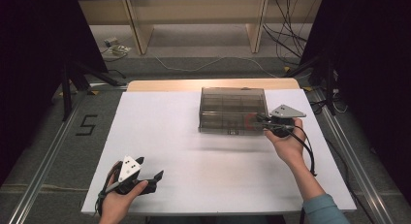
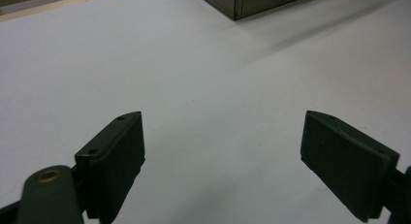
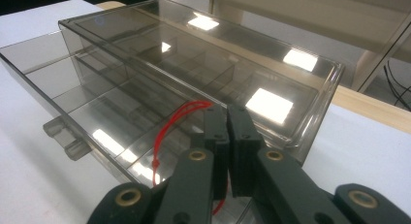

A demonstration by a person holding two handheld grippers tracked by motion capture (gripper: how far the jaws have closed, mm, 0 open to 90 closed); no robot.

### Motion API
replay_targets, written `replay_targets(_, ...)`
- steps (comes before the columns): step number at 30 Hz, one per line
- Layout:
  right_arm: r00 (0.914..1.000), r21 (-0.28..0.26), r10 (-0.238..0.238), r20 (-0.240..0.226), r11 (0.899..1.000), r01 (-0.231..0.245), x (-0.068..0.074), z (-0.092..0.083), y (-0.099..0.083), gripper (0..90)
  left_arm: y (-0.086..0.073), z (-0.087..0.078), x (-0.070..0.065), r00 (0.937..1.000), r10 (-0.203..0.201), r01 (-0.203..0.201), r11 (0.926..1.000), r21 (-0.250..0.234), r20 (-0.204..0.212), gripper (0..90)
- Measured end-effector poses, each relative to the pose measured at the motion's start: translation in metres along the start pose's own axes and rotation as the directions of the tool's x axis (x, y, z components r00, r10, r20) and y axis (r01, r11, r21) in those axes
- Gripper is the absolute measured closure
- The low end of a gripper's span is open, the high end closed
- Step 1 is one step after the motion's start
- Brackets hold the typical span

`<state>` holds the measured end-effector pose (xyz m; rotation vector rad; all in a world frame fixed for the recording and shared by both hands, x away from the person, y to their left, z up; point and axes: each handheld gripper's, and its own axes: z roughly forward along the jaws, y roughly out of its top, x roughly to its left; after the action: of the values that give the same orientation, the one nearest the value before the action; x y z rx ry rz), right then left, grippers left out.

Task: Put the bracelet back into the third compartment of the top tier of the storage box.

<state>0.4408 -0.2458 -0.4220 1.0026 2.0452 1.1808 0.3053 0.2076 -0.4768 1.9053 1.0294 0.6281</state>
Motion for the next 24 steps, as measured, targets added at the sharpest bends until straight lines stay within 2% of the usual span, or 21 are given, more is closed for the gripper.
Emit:
replay_targets(9, 0.9996, 0.047, 0.000, -0.029, 0.999, 0.001, 0.003, 0.001, -0.003, 85.9, 0.000, 0.000, 0.000, 1.0000, 0.000, 0.000, 1.0000, -0.001, 0.000, 15.9)
replay_targets(13, 0.9995, 0.040, 0.003, -0.032, 0.999, -0.001, 0.004, -0.001, -0.002, 78.2, 0.000, 0.000, 0.000, 1.0000, -0.002, 0.002, 1.0000, -0.002, -0.001, 15.9)
replay_targets(16, 0.9994, 0.037, 0.019, -0.028, 0.999, -0.018, 0.004, -0.005, 0.000, 68.9, 0.000, 0.000, 0.000, 1.0000, -0.005, 0.005, 1.0000, -0.002, -0.004, 15.8)
replay_targets(24, 0.9989, 0.041, 0.029, -0.037, 0.999, -0.028, 0.006, -0.013, 0.001, 56.1, 0.000, 0.000, -0.001, 1.0000, 0.000, 0.000, 1.0000, -0.001, -0.001, 15.8)
